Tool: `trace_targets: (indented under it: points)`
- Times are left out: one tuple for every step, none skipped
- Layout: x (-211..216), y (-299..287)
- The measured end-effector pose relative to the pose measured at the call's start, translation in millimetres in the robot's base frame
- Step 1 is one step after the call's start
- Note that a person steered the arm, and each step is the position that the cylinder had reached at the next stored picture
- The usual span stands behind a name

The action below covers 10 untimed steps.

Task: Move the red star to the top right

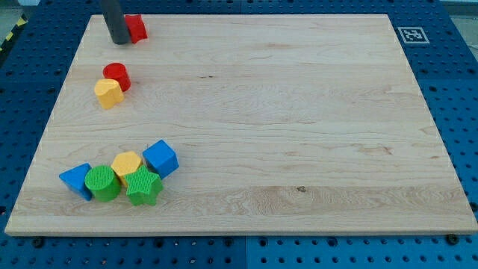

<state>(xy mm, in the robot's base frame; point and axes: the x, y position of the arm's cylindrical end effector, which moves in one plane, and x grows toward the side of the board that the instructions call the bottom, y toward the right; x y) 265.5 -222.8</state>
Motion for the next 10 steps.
trace_targets:
  points:
    - [0,2]
    - [3,23]
    - [10,45]
    - [10,45]
    - [8,39]
    - [-6,32]
    - [-13,30]
    - [-8,44]
    - [20,96]
    - [47,110]
